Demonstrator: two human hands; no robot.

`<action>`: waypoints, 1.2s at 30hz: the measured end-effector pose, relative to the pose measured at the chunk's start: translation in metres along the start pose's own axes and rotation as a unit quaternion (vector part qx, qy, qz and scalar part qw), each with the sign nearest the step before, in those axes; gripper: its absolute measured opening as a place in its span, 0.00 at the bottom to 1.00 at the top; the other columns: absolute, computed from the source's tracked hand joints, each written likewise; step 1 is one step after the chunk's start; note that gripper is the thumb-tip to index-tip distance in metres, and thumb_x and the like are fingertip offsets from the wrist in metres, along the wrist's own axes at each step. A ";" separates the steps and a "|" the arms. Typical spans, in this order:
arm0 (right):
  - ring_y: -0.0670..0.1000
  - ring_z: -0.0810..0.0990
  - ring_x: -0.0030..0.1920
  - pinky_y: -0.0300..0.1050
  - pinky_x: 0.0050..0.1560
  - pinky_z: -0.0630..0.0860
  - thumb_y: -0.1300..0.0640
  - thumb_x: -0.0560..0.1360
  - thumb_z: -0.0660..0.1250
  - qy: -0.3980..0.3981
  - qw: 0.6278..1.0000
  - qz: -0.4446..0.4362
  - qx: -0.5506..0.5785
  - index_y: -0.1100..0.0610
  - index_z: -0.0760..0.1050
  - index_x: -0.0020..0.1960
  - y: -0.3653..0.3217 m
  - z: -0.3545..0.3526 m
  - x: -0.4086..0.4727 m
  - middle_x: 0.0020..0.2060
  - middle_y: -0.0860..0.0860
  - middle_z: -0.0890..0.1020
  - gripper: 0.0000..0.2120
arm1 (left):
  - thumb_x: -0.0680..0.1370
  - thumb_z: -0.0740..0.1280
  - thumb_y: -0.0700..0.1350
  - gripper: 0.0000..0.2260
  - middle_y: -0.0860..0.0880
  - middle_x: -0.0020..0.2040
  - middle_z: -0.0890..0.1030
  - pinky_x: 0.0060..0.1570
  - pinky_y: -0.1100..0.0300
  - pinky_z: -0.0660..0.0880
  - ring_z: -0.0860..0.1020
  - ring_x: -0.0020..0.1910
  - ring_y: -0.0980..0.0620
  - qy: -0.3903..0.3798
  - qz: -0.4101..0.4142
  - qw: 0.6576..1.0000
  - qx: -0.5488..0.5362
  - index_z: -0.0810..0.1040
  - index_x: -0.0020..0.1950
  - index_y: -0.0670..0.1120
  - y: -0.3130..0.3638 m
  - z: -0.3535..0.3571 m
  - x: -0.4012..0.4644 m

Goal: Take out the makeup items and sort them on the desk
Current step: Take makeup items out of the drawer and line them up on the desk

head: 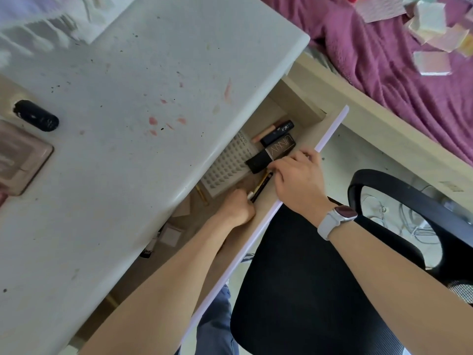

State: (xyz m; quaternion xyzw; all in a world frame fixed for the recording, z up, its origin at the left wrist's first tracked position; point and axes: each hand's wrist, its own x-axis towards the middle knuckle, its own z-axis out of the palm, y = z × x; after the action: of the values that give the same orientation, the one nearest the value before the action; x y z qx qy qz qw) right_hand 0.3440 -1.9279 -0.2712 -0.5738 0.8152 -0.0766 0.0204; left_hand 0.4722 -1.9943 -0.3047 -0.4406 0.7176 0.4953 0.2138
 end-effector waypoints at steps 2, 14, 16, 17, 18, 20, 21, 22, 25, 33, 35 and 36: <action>0.53 0.78 0.40 0.46 0.58 0.59 0.60 0.73 0.55 0.009 1.000 0.001 0.004 0.55 0.82 0.44 0.000 0.000 0.000 0.36 0.50 0.84 0.16 | 0.80 0.55 0.40 0.16 0.39 0.62 0.73 0.55 0.59 0.67 0.72 0.61 0.43 -0.001 -0.003 1.000 -0.013 0.67 0.66 0.38 0.000 0.000 -0.001; 0.52 0.78 0.47 0.46 0.56 0.59 0.57 0.76 0.55 -0.099 0.995 -0.005 -0.026 0.54 0.79 0.52 0.004 -0.008 0.013 0.45 0.50 0.83 0.14 | 0.79 0.59 0.47 0.10 0.48 0.35 0.72 0.31 0.62 0.65 0.72 0.35 0.53 -0.036 0.027 0.999 -0.018 0.69 0.39 0.46 -0.002 -0.012 0.003; 0.55 0.76 0.51 0.48 0.53 0.64 0.59 0.76 0.56 -0.123 0.992 0.009 -0.030 0.56 0.76 0.55 0.009 -0.011 0.028 0.48 0.52 0.81 0.12 | 0.79 0.57 0.44 0.14 0.50 0.32 0.67 0.29 0.63 0.60 0.67 0.31 0.56 -0.039 0.050 0.998 0.007 0.64 0.34 0.47 -0.003 -0.015 -0.003; 0.57 0.75 0.52 0.49 0.51 0.66 0.61 0.76 0.56 -0.133 0.990 0.015 -0.032 0.57 0.75 0.56 0.012 -0.012 0.038 0.50 0.54 0.80 0.13 | 0.79 0.57 0.43 0.14 0.50 0.31 0.66 0.28 0.62 0.58 0.65 0.30 0.56 -0.034 0.056 0.998 0.013 0.62 0.33 0.47 -0.003 -0.017 -0.006; 0.58 0.75 0.54 0.49 0.48 0.68 0.63 0.75 0.57 -0.145 0.989 0.020 -0.033 0.57 0.75 0.58 0.016 -0.012 0.049 0.52 0.55 0.79 0.14 | 0.79 0.57 0.42 0.15 0.50 0.31 0.65 0.28 0.62 0.58 0.65 0.30 0.56 -0.026 0.058 0.998 0.014 0.62 0.32 0.47 -0.003 -0.018 -0.011; 0.59 0.73 0.56 0.50 0.43 0.69 0.64 0.75 0.57 -0.180 0.983 0.024 -0.036 0.57 0.74 0.60 0.025 -0.008 0.072 0.54 0.56 0.77 0.16 | 0.79 0.57 0.43 0.15 0.51 0.31 0.66 0.28 0.61 0.58 0.65 0.30 0.56 0.005 0.062 0.998 0.018 0.62 0.32 0.47 -0.004 -0.022 -0.021; 0.60 0.72 0.57 0.51 0.43 0.70 0.64 0.75 0.57 -0.206 0.977 0.021 -0.048 0.57 0.73 0.62 0.030 -0.003 0.083 0.56 0.58 0.75 0.16 | 0.78 0.57 0.43 0.14 0.51 0.31 0.67 0.28 0.62 0.59 0.66 0.30 0.56 0.015 0.068 0.997 0.023 0.62 0.33 0.48 -0.006 -0.023 -0.027; 0.61 0.71 0.58 0.52 0.44 0.70 0.63 0.76 0.58 -0.233 0.970 0.016 -0.066 0.59 0.71 0.62 0.035 0.002 0.094 0.57 0.59 0.73 0.16 | 0.78 0.58 0.43 0.13 0.52 0.32 0.67 0.28 0.62 0.60 0.67 0.30 0.56 0.018 0.072 0.997 0.025 0.62 0.33 0.48 -0.007 -0.025 -0.033; 0.61 0.68 0.61 0.55 0.53 0.69 0.61 0.75 0.60 -0.284 0.954 0.004 -0.098 0.58 0.70 0.64 0.044 0.017 0.115 0.62 0.59 0.69 0.18 | 0.77 0.58 0.44 0.13 0.54 0.31 0.67 0.28 0.62 0.60 0.67 0.29 0.57 -0.007 0.075 0.997 0.032 0.61 0.33 0.49 -0.012 -0.032 -0.050; 0.63 0.64 0.63 0.59 0.55 0.69 0.54 0.72 0.67 -0.346 0.935 0.051 -0.056 0.58 0.63 0.66 0.041 0.035 0.132 0.64 0.61 0.65 0.26 | 0.80 0.56 0.44 0.12 0.53 0.30 0.68 0.23 0.67 0.60 0.66 0.25 0.57 0.034 0.093 0.995 0.019 0.62 0.37 0.50 -0.020 -0.042 -0.065; 0.64 0.64 0.64 0.58 0.55 0.70 0.57 0.73 0.65 -0.324 0.943 0.062 -0.046 0.58 0.63 0.66 0.037 0.039 0.128 0.65 0.61 0.65 0.23 | 0.80 0.56 0.44 0.07 0.52 0.32 0.71 0.23 0.70 0.63 0.68 0.26 0.57 0.034 0.089 0.995 -0.009 0.67 0.43 0.46 -0.022 -0.042 -0.066; 0.63 0.65 0.63 0.58 0.54 0.70 0.58 0.73 0.64 -0.305 0.949 0.056 -0.055 0.58 0.63 0.66 0.035 0.041 0.125 0.64 0.61 0.66 0.23 | 0.80 0.56 0.44 0.06 0.52 0.33 0.72 0.25 0.69 0.65 0.70 0.28 0.55 0.028 0.089 0.995 -0.019 0.68 0.46 0.44 -0.022 -0.043 -0.067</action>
State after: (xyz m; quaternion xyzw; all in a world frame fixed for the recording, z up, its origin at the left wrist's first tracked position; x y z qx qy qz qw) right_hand 0.2733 -2.0377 -0.3097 -0.5230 0.8041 0.1484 0.2404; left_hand 0.5313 -2.0075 -0.2491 -0.3926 0.7500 0.5135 0.1403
